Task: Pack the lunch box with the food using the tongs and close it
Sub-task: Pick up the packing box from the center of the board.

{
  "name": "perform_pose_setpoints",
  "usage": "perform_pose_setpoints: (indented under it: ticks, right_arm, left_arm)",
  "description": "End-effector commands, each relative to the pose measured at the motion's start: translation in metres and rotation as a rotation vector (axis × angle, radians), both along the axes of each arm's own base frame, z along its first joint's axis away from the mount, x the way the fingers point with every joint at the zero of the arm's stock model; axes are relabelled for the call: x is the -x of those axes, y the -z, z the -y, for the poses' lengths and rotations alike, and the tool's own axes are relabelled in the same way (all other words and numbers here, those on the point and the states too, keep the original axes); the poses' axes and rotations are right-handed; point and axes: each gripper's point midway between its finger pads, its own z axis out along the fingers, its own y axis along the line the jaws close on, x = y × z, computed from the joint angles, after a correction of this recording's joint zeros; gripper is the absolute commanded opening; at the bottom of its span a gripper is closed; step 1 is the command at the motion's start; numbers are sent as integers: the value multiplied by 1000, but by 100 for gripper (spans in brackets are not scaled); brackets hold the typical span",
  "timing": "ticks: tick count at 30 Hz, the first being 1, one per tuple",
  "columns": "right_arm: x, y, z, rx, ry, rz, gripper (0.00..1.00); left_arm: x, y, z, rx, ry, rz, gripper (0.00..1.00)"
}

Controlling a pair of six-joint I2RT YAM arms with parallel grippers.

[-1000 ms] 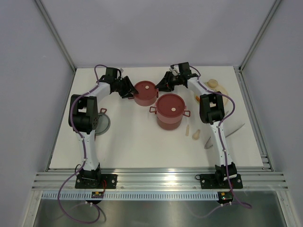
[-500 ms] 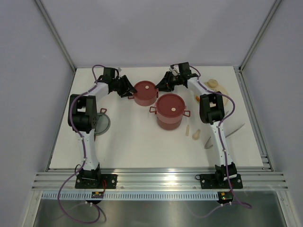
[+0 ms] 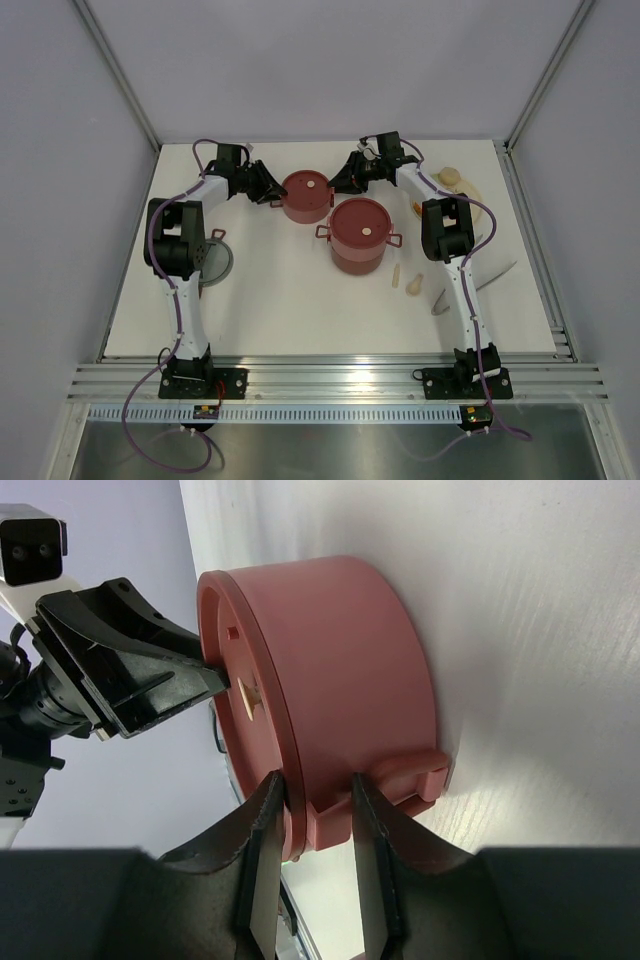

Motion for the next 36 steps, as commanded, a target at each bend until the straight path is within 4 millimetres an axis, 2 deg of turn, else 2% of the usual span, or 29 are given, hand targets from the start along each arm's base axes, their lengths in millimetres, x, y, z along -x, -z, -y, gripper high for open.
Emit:
perform_pose_setpoints:
  ticks: [1,3,4,7,11,19,21,22,28,34,36]
  right_arm:
    - [7,15,-2,25,-13,-36,32]
    - [8,14,-2,26,-17,-32,32]
    - [10,14,-2,28,-20,-35,32]
    - [9,7,-1,26,-20,-12,37]
    - [10,6,0,28,-21,-10,39]
    - [13,8,1,30,-29,-14,38]
    - [14,8,1,33,-29,-19,41]
    - [15,10,2,38,-28,-23,48]
    - [19,15,4,47,-20,-36,51]
    - [17,9,2,30,-10,-16,45]
    - [15,5,2,22,-8,-10,38]
  left_arm:
    - [-14,-20,4,39,6,86,28]
    - [-14,-20,4,41,6,88,22]
    - [-13,-20,4,42,7,86,14]
    - [-12,-18,5,41,12,80,5]
    - [-10,-18,5,44,10,76,0]
    - [-9,-20,5,45,6,80,0]
    - [-8,-20,5,45,7,77,0]
    - [-9,-21,4,45,6,80,0]
    - [-8,-20,4,47,6,76,0]
    - [-6,-18,5,48,11,74,0]
    - [-6,-17,5,48,10,69,0]
